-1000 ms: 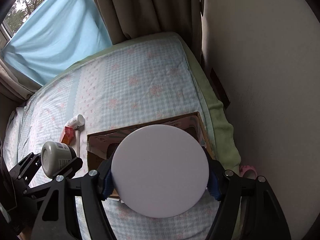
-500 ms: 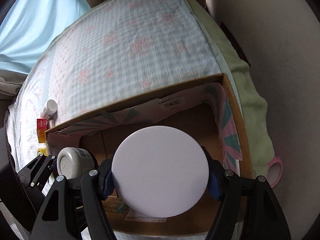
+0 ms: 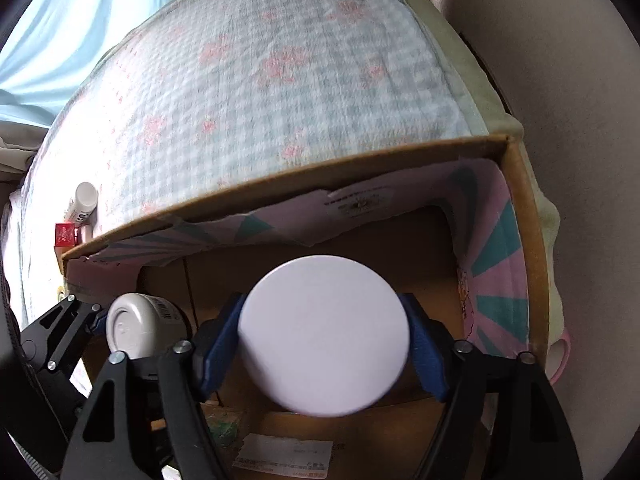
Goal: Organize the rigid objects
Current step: 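Carry the white jar and white lid into the cardboard box with both tools, then open both tools to release the items and withdraw from the box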
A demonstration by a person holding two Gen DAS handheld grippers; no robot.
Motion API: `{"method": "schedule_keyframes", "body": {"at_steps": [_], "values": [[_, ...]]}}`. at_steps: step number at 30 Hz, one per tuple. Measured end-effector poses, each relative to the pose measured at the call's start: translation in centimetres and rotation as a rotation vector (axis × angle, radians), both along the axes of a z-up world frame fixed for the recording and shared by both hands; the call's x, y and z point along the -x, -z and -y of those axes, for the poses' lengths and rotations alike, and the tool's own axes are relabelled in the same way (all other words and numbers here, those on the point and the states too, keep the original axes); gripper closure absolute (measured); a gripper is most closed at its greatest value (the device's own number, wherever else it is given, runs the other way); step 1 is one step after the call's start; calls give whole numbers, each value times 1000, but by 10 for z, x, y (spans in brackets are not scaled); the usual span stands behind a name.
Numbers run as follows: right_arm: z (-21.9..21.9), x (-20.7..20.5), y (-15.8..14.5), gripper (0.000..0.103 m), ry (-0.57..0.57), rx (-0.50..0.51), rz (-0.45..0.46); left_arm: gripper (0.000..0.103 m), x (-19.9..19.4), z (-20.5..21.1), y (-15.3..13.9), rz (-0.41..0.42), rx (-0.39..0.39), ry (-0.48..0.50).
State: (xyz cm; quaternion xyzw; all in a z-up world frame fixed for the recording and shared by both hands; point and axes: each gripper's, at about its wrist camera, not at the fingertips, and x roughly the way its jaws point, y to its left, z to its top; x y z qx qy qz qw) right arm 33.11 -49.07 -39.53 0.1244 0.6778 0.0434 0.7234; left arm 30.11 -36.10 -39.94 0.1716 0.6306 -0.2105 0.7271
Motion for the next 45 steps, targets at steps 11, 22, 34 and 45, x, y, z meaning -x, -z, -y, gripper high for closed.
{"method": "schedule_keyframes", "body": {"at_steps": [11, 22, 34, 45], "values": [[24, 11, -13, 0, 41, -35, 7, 0, 6, -12, -24, 33, 27, -27], [24, 35, -58, 0, 43, 29, 47, 0, 37, -14, -69, 90, 27, -13], [-24, 65, -145, 0, -26, 117, 195, 0, 89, -61, -155, 217, 43, -114], [-88, 78, -211, 0, -119, 20, 346, 0, 155, -179, -222, 337, 31, -289]]}}
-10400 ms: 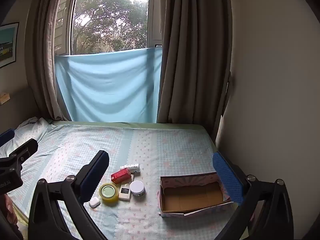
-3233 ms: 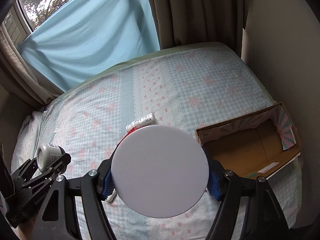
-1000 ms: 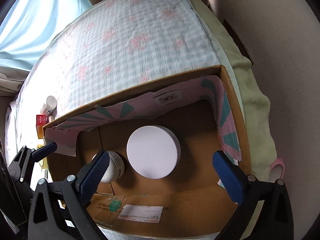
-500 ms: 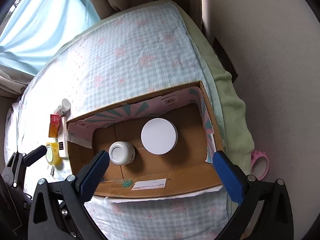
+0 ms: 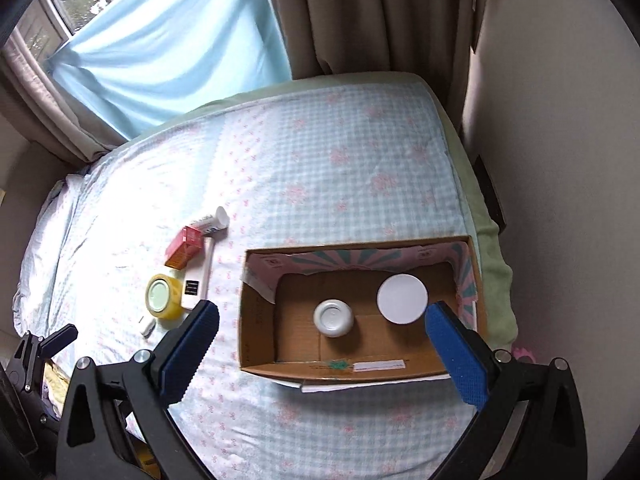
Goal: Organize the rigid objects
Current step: 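Open both tools to release the items and withdraw from the box, then grasp the yellow tape roll with the left tool while the right tool grasps the red box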
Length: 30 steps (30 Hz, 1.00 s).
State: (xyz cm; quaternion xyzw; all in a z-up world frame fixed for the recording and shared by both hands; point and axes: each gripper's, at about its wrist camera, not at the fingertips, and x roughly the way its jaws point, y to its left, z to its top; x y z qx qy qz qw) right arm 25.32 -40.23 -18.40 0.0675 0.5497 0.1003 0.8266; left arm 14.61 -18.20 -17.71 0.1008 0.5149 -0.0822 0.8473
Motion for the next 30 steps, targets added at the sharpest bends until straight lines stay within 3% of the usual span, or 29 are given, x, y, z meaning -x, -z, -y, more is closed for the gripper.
{"method": "schedule_keyframes", "body": {"at_steps": [9, 15, 22, 30], "values": [[-81, -19, -42, 0, -257, -39, 82, 0, 19, -90, -10, 30, 28, -129], [-146, -43, -49, 0, -448, -45, 122, 0, 15, -134, 13, -14, 70, -197], [-218, -71, -24, 0, -713, 16, 113, 0, -2, -172, 69, -106, 132, -286], [-294, -107, 51, 0, -1026, 88, 46, 0, -38, -193, 150, -168, 126, -278]]}}
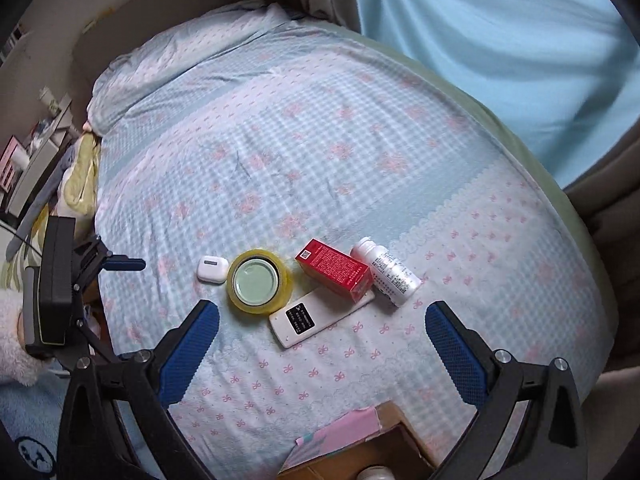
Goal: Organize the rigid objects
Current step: 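Grasp the yellow tape roll with the left tool while the right tool grasps the red box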
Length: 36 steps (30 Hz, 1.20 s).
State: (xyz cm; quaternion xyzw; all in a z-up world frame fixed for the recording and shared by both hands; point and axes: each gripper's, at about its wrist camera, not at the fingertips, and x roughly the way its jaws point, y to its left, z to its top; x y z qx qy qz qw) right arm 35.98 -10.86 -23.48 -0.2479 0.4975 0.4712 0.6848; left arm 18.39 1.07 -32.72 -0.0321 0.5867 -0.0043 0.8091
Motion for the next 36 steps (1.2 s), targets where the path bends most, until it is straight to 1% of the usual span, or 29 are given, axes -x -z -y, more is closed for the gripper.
{"method": "schedule_keyframes", "body": {"at_steps": [3, 8, 12, 14, 15, 16, 17, 19, 20, 21, 22, 26, 28, 31, 33, 36], "values": [[-25, -9, 30, 0, -111, 60, 1, 0, -17, -4, 31, -21, 1, 4], [-60, -30, 80, 1, -241, 140, -7, 0, -44, -1, 80, -64, -13, 34], [-82, -38, 117, 6, -358, 216, -14, 0, -60, 0, 107, -67, -8, 40], [-91, -38, 135, 12, -423, 246, -22, 0, -69, -3, 118, -75, 6, 32], [-93, -38, 144, 17, -452, 266, -28, 0, -72, -4, 123, -76, 14, 29], [-96, -38, 153, 20, -480, 286, -31, 0, -74, -6, 128, -74, 16, 26], [-99, -37, 161, 22, -507, 300, -31, 0, -75, -7, 132, -72, 19, 25], [-102, -36, 175, 31, -557, 321, -44, 0, -78, -9, 139, -70, 35, 27], [-104, -35, 181, 32, -579, 328, -52, 0, -79, -10, 141, -65, 42, 30], [-105, -34, 186, 35, -602, 327, -57, 0, -80, -10, 143, -60, 41, 34], [-105, -32, 189, 41, -623, 324, -60, 0, -81, -10, 143, -55, 39, 37], [-106, -29, 196, 47, -691, 312, -55, 0, -88, -13, 145, -28, 51, 44], [-106, -31, 200, 53, -698, 313, -68, 0, -92, -15, 144, -20, 52, 52], [-104, -35, 207, 58, -699, 328, -81, 0, -102, -20, 143, -18, 57, 81], [-105, -36, 214, 58, -691, 347, -94, 1, -108, -22, 143, -25, 68, 100], [-106, -35, 219, 59, -694, 353, -85, 2, -117, -26, 144, -48, 89, 113]]}}
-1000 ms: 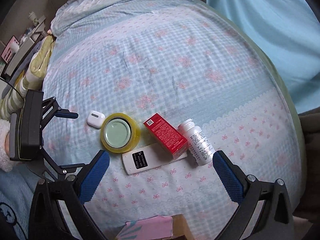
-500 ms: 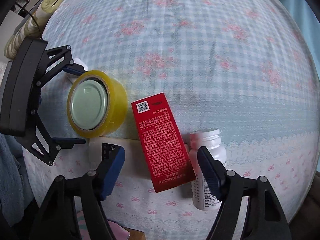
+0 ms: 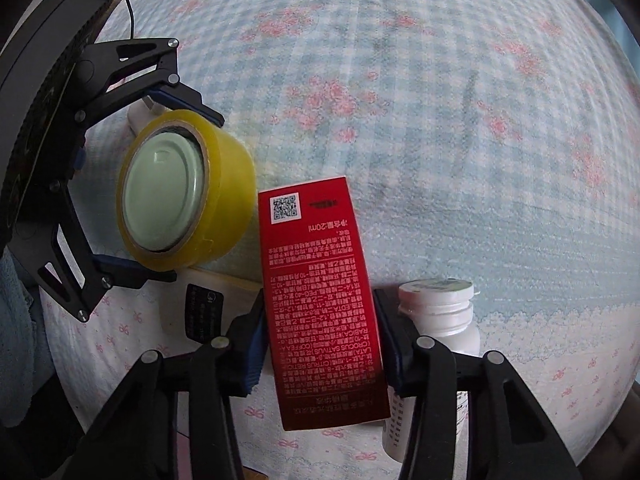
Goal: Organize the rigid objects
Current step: 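Grasp the yellow tape roll with the left tool while the right tool grasps the red box, then carry the tape roll and red box over the cardboard box with both tools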
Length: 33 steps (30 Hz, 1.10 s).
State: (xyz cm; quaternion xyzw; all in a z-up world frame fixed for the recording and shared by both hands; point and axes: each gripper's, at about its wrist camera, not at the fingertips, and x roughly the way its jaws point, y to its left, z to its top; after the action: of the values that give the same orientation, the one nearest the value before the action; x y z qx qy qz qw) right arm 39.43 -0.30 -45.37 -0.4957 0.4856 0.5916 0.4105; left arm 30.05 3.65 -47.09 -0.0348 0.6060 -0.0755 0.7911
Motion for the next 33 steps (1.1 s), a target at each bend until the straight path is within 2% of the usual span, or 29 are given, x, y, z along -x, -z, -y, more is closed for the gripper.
{"method": "schedule_keyframes", "body": {"at_steps": [9, 21, 28, 33], "values": [[-10, 9, 3, 63, -13, -6, 17, 3, -16, -4, 3, -13, -3, 24], [1, 25, -6, 64, 49, -44, 46, 3, 5, 9, -19, 18, -30, -7], [9, 29, -25, 64, 123, -61, 50, 3, 8, 9, -39, 45, -33, -16], [13, 26, -55, 64, 221, -101, 55, 3, 13, 3, -65, 74, -13, -38]]}}
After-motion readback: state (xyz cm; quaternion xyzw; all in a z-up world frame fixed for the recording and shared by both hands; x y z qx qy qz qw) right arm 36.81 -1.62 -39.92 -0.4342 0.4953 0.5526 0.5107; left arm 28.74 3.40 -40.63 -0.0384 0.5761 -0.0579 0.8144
